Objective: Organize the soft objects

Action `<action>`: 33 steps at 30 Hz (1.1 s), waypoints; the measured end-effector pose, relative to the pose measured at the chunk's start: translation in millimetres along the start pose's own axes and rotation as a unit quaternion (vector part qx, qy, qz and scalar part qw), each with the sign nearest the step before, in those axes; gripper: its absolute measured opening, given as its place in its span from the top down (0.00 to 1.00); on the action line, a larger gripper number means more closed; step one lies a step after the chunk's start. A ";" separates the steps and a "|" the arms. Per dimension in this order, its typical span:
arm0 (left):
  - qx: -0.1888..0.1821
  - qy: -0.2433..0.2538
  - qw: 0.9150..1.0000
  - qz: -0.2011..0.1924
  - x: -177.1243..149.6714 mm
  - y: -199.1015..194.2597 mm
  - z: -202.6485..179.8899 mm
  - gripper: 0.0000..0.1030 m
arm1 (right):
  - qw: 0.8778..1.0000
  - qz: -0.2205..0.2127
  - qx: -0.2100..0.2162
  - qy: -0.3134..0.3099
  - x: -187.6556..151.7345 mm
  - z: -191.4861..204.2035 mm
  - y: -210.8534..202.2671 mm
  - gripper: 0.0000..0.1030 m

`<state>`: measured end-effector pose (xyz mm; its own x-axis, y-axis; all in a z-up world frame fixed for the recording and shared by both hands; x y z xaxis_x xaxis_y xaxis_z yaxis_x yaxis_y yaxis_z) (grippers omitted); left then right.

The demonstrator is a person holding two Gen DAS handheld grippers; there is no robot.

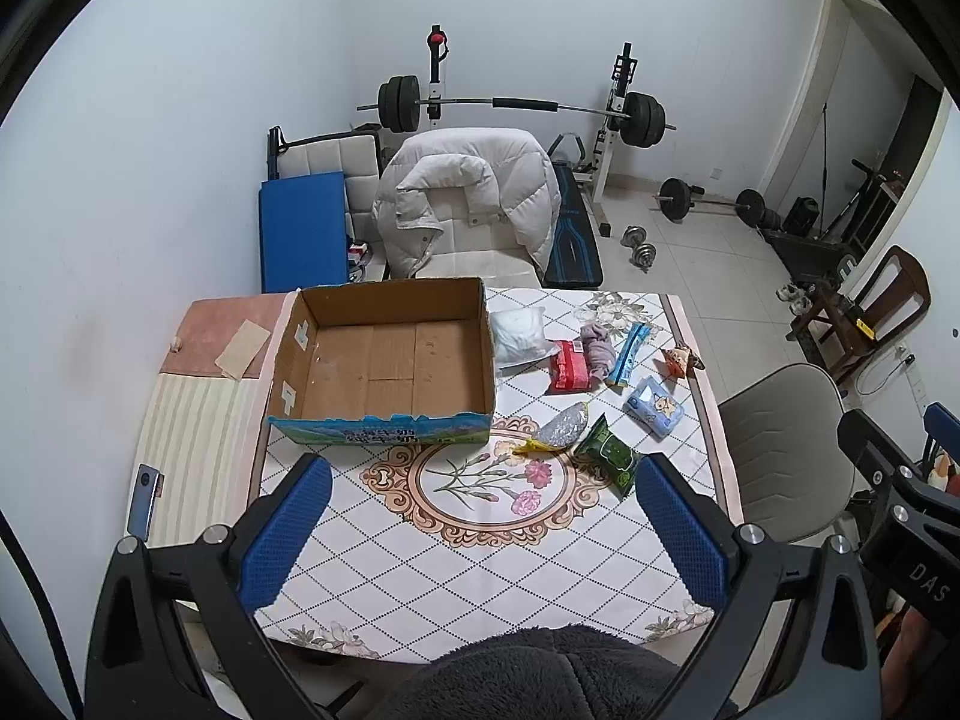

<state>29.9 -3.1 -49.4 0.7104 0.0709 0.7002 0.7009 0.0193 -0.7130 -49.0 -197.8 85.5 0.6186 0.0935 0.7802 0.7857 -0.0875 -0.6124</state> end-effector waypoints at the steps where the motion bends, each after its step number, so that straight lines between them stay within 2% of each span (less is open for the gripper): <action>1: 0.000 0.000 1.000 0.000 -0.3 0.1 0.1 0.00 | 1.000 0.000 0.000 0.000 0.5 0.2 -0.6 0.00; 6: -0.003 -0.002 1.000 0.001 2.0 2.9 -1.3 0.00 | 1.000 0.004 0.004 0.009 4.2 -1.3 1.2 0.00; 9: -0.015 -0.006 1.000 0.017 7.5 29.8 4.3 0.00 | 0.999 0.020 0.016 0.039 7.7 -11.6 14.9 0.00; 11: -0.016 -0.002 0.999 0.045 7.0 61.0 0.5 0.00 | 0.997 0.033 0.016 0.064 3.3 -27.7 41.7 0.00; 15: -0.033 0.009 0.994 0.105 -3.0 139.9 -18.8 0.00 | 0.992 0.086 0.013 0.088 -11.1 -64.9 115.0 0.00; 18: -0.058 0.066 0.985 0.150 -18.6 211.0 -54.9 0.00 | 0.988 0.142 0.015 0.056 -35.4 -78.4 186.3 0.00; 20: -0.076 0.127 0.972 0.181 -33.5 262.6 -84.1 0.00 | 0.983 0.180 0.023 0.013 -55.3 -79.4 244.2 0.00; 24: -0.080 0.239 0.932 0.261 -78.9 350.6 -123.9 0.08 | 0.965 0.252 0.045 -0.046 -106.9 -77.6 349.4 0.00; 25: -0.086 0.263 0.917 0.288 -95.3 371.4 -130.4 0.08 | 0.961 0.267 0.051 -0.060 -120.2 -75.0 374.5 0.00; 28: -0.085 0.299 0.886 0.343 -131.7 416.8 -136.6 0.08 | 0.950 0.293 0.063 -0.093 -151.7 -68.1 433.5 0.00; 31: -0.076 0.321 0.864 0.379 -159.7 446.5 -136.8 0.08 | 0.940 0.307 0.091 -0.115 -173.8 -57.6 470.6 0.00; 33: -0.064 0.312 0.858 0.402 -174.2 460.1 -132.1 0.10 | 0.932 0.322 0.114 -0.126 -188.2 -49.3 485.3 0.00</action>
Point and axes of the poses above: each gripper's, at about its wrist camera, not at the fingertips, and y roughly the way its jaws point, z to its left, x to its top, the point moved 9 cm from there along y, roughly the way its jaws point, and after that the axes turned 11 degrees about -z, right-handed, at the moved point
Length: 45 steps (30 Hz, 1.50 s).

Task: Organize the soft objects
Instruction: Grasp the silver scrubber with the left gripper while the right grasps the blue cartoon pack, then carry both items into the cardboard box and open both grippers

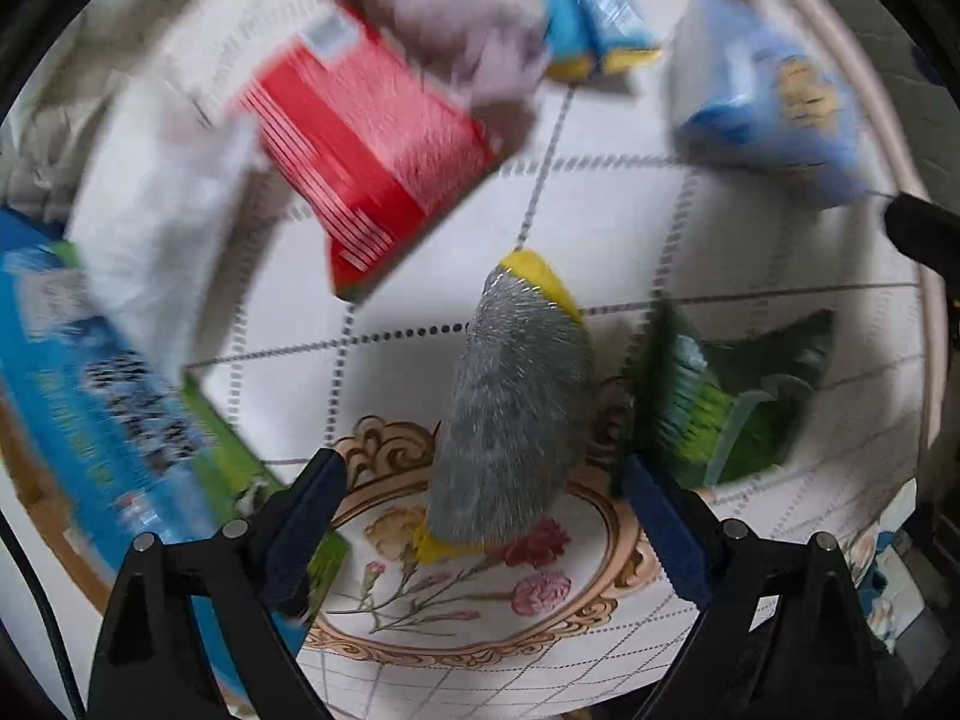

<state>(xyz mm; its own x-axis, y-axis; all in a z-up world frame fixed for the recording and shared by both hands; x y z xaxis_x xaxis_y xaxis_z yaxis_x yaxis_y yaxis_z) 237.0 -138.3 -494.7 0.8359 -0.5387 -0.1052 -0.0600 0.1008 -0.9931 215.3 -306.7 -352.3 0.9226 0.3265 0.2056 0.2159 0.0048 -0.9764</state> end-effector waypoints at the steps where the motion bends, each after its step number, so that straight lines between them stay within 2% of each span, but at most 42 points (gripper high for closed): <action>1: -0.004 -0.011 1.000 0.005 -0.3 6.2 1.2 0.19 | 1.000 0.009 0.005 -0.006 0.2 2.8 9.2 0.00; 2: -0.013 -0.024 1.000 0.012 -1.4 10.8 1.5 0.26 | 1.000 0.016 0.006 -0.012 -0.6 4.4 16.4 0.00; 4: -0.044 -0.082 0.995 0.029 -6.5 16.1 4.8 0.52 | 0.999 0.028 0.010 -0.026 1.9 6.8 35.1 0.00; 6: -0.072 -0.155 0.985 0.035 -12.5 16.4 12.0 0.54 | 0.999 0.035 0.009 -0.032 5.2 8.5 50.5 0.00; 8: -0.098 -0.220 0.970 0.031 -17.8 15.6 19.0 0.54 | 0.999 0.044 0.010 -0.031 8.0 10.7 66.1 0.00; 9: -0.110 -0.246 0.963 0.026 -19.5 15.3 21.5 0.54 | 0.998 0.050 0.012 -0.028 8.4 12.0 74.6 0.05; 10: -0.125 -0.269 0.955 0.023 -22.8 15.5 22.9 0.53 | 0.998 0.058 0.010 -0.022 7.8 12.1 82.6 0.13; 11: -0.135 -0.279 0.950 0.026 -25.9 16.8 22.3 0.52 | 0.998 0.067 0.005 -0.013 6.2 10.5 90.4 0.17; 13: -0.147 -0.288 0.946 0.028 -33.2 24.8 17.6 0.51 | 0.996 0.088 0.012 0.017 2.9 4.1 101.6 0.30; 14: -0.146 -0.287 0.946 0.030 -36.4 27.5 16.2 0.51 | 0.993 0.104 0.033 0.043 -2.0 5.7 105.8 0.30; 16: -0.141 -0.284 0.948 0.031 -41.1 32.2 16.4 0.51 | 0.988 0.119 0.054 0.078 -6.9 5.0 108.9 0.30; 20: -0.136 -0.280 0.950 0.025 -45.6 47.7 7.2 0.51 | 0.989 0.114 0.019 0.090 -1.7 -6.2 125.6 0.25; 22: -0.128 -0.273 0.953 0.022 -51.4 47.3 6.9 0.53 | 0.988 0.118 0.022 0.102 -0.1 -7.9 138.0 0.25; 23: -0.124 -0.273 0.954 0.019 -48.8 45.8 5.7 0.57 | 0.987 0.120 0.023 0.106 0.6 -8.2 142.4 0.24; 26: -0.112 -0.280 0.953 0.007 -43.5 47.1 5.7 0.60 | 0.987 0.112 0.022 0.110 1.7 -3.2 159.0 0.24; 27: -0.108 -0.282 0.953 0.002 -41.9 38.6 5.8 0.61 | 0.987 0.110 0.023 0.112 -0.6 -0.9 162.4 0.30; 28: -0.103 -0.285 0.953 -0.005 -43.8 35.7 6.0 0.61 | 0.987 0.109 0.026 0.115 -5.7 -4.1 148.1 0.42; 31: -0.099 -0.292 0.951 -0.031 -47.0 13.8 5.6 0.62 | 0.987 0.101 0.020 0.127 -12.2 -3.1 146.2 0.51; 34: -0.095 -0.296 0.948 -0.067 -48.5 -15.1 8.7 0.62 | 0.986 0.084 0.023 0.141 -12.6 -3.2 138.7 0.53; 39: -0.116 -0.309 0.935 -0.129 -60.5 -76.4 24.3 0.62 | 0.987 0.049 0.034 0.153 -9.1 4.3 110.9 0.55; 42: -0.128 -0.317 0.927 -0.154 -72.0 -123.8 50.7 0.62 | 0.988 0.021 0.048 0.145 4.7 33.1 73.3 0.55; 44: -0.134 -0.327 0.921 -0.162 -85.5 -146.5 77.9 0.62 | 0.989 0.002 0.058 0.134 17.1 69.5 41.8 0.55; 45: -0.137 -0.334 0.918 -0.166 -91.5 -156.9 96.2 0.62 | 0.990 -0.005 0.063 0.127 34.1 75.0 20.4 0.55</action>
Point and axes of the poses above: each gripper's, at about its wrist camera, not at the fingertips, and y roughly the way its jaws point, z to its left, x to its top, the point moved 9 cm from there along y, roughly the way its jaws point, and after that the axes turned 11 degrees about -z, right-handed, at the moved point
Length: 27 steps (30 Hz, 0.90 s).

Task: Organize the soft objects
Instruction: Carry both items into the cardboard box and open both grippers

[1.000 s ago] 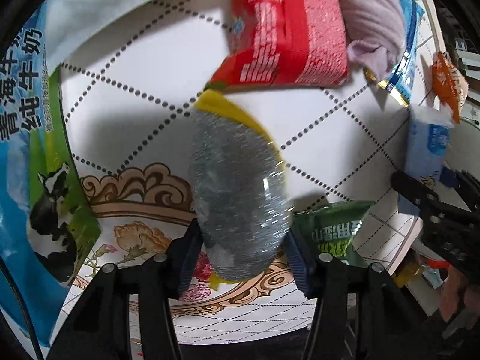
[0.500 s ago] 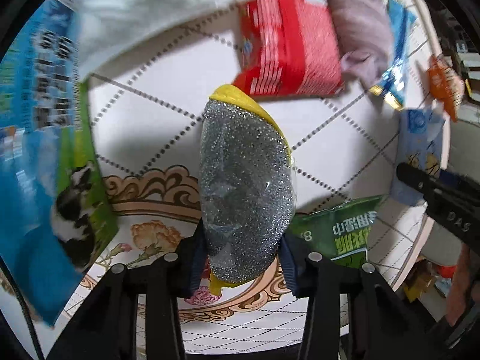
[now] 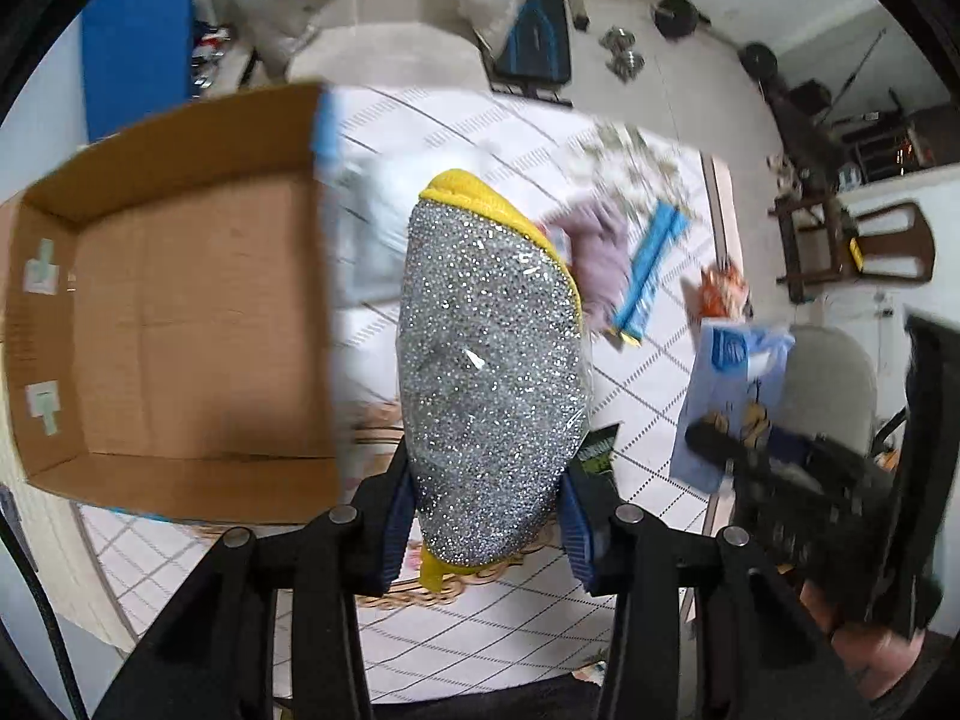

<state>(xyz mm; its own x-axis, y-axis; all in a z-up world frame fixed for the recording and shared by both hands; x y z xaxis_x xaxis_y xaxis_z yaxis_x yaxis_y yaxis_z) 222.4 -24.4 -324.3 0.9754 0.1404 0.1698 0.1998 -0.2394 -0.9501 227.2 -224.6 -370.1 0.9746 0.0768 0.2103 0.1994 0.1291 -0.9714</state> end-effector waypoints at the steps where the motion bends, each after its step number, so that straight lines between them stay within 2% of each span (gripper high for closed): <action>1: 0.000 -0.006 1.000 -0.002 8.3 -6.4 14.5 0.62 | 1.000 -0.006 0.007 -0.008 13.1 19.9 -14.3 0.55; 4: 0.011 -0.030 0.999 -0.011 22.0 -30.3 67.6 0.62 | 0.999 -0.019 0.038 -0.029 35.8 83.3 -45.3 0.55; 7: 0.020 -0.063 0.998 -0.002 35.6 -25.9 121.2 0.62 | 0.996 -0.019 0.069 -0.046 51.6 159.6 -44.8 0.55; 8: 0.018 -0.075 0.997 0.006 40.1 -21.2 138.5 0.62 | 0.996 -0.016 0.075 -0.048 56.5 182.1 -40.6 0.55; 13: 0.007 -0.148 0.988 0.039 63.4 13.8 219.2 0.62 | 0.995 0.008 0.087 -0.054 80.9 284.2 35.6 0.55; 18: -0.008 -0.171 0.982 0.080 75.1 53.4 261.0 0.61 | 0.996 0.033 0.063 -0.057 97.2 328.6 110.7 0.55; 24: -0.007 -0.153 0.981 0.119 78.6 88.0 272.8 0.61 | 0.996 0.047 0.030 -0.072 103.1 349.7 152.7 0.55; 27: -0.009 -0.146 0.981 0.123 82.8 94.4 273.4 0.58 | 0.995 0.054 0.020 -0.082 101.5 353.6 161.7 0.54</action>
Point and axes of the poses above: each gripper's, at about its wrist camera, not at the fingertips, and y roughly the way its jaws point, z to its left, x to its top, the point moved 9 cm from there along y, roughly the way its jaws point, and after that the axes turned 11 degrees about -z, right-handed, at the moved point
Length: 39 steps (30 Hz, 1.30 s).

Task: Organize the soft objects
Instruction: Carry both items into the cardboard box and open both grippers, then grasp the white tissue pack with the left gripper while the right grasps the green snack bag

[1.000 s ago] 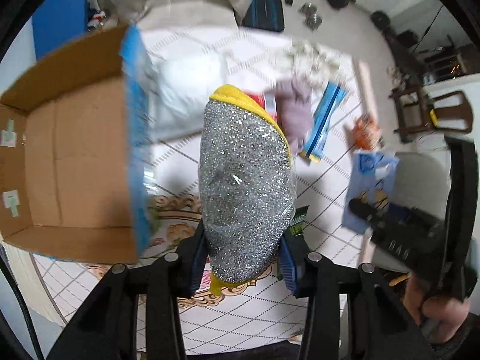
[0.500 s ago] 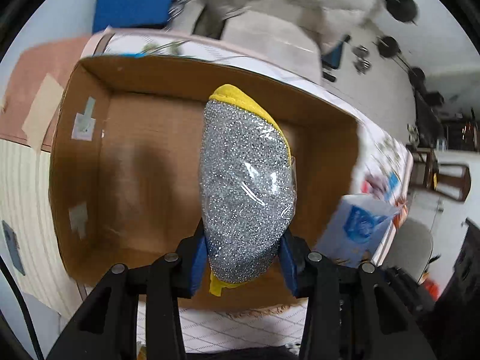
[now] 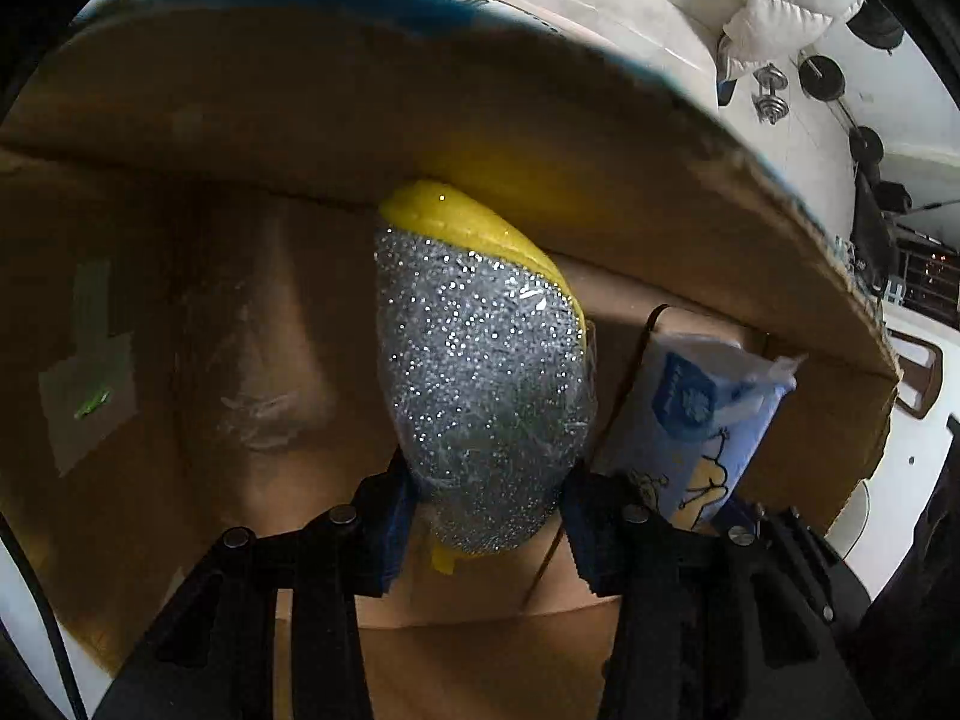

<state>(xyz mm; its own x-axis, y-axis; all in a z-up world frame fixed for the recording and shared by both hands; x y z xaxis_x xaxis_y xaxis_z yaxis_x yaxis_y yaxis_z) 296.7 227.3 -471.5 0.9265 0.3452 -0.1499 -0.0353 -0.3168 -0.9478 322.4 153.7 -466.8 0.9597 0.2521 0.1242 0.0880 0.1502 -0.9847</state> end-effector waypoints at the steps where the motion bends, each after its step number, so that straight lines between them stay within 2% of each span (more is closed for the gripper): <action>1: 0.001 -0.002 1.000 0.001 0.8 0.3 -0.4 0.58 | 1.000 0.000 0.000 0.000 0.1 0.1 2.5 0.54; 3: 0.002 0.002 1.000 0.005 0.1 -1.9 -2.6 0.57 | 1.000 0.003 0.001 0.001 0.2 0.4 5.8 0.51; 5: 0.000 0.007 1.000 0.011 -1.0 -4.9 -5.5 0.50 | 1.000 0.006 0.002 0.001 -0.8 0.3 7.3 0.43; 7: 0.003 0.014 1.000 0.008 -1.8 -15.4 -2.8 0.33 | 1.000 0.010 -0.001 -0.001 -2.6 -0.3 9.7 0.30; 8: 0.008 0.017 1.000 0.002 -1.0 -20.7 -3.5 0.30 | 1.000 0.009 -0.004 -0.001 -2.2 0.1 8.5 0.28; 10: 0.016 0.025 0.999 -0.014 0.1 -33.6 -5.3 0.17 | 1.000 0.008 -0.004 0.001 -4.4 -0.7 5.1 0.20; 12: 0.027 0.034 0.999 -0.029 -0.4 -47.0 -6.4 0.09 | 1.000 0.010 -0.005 0.004 -8.4 -0.7 0.6 0.14; 14: 0.035 0.043 0.997 -0.046 -6.0 -63.8 -8.9 0.03 | 1.000 0.006 -0.006 0.002 -12.5 -3.6 -21.1 0.07; 15: 0.038 0.044 0.997 -0.059 -8.7 -74.0 -10.5 0.02 | 1.000 0.004 -0.009 0.000 -15.4 -3.7 -27.4 0.00; 18: 0.055 0.054 0.992 -0.099 -21.7 -93.6 -9.7 0.01 | 1.000 -0.011 -0.015 -0.007 -23.7 -3.0 -44.4 0.00; 22: 0.081 0.069 0.981 -0.162 -42.4 -121.5 -0.5 0.01 | 0.999 -0.040 -0.021 -0.011 -41.4 0.8 -78.1 0.00; 26: 0.085 0.076 0.974 -0.198 -55.7 -147.8 15.6 0.01 | 0.997 -0.069 -0.019 -0.009 -58.3 5.4 -109.0 0.00; 30: 0.101 0.088 0.961 -0.241 -80.0 -170.0 11.3 0.01 | 0.994 -0.107 -0.027 -0.014 -71.8 5.1 -139.0 0.00; 35: 0.106 0.096 0.950 -0.278 -95.1 -182.3 10.6 0.00 | 0.991 -0.135 -0.021 -0.008 -89.2 9.1 -171.6 0.00; 39: 0.096 0.100 0.945 -0.295 -108.6 -195.3 1.5 0.00 | 0.989 -0.148 -0.004 0.007 -103.8 10.6 -190.9 0.00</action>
<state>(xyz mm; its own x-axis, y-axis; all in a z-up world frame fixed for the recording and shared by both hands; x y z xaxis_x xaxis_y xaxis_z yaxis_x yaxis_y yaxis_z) 202.4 253.0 -270.5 0.8581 0.2318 0.4582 0.4595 0.0517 -0.8867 203.2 109.0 -290.4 0.8952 0.1851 0.4053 0.3677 0.2071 -0.9066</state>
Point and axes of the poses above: each gripper's, at about its wrist camera, not at the fingertips, and y roughly the way its jaws point, z to its left, x to its top, the point moved 9 cm from there along y, roughly the way its jaws point, and after that the axes turned 11 degrees about -z, right-handed, at the moved point
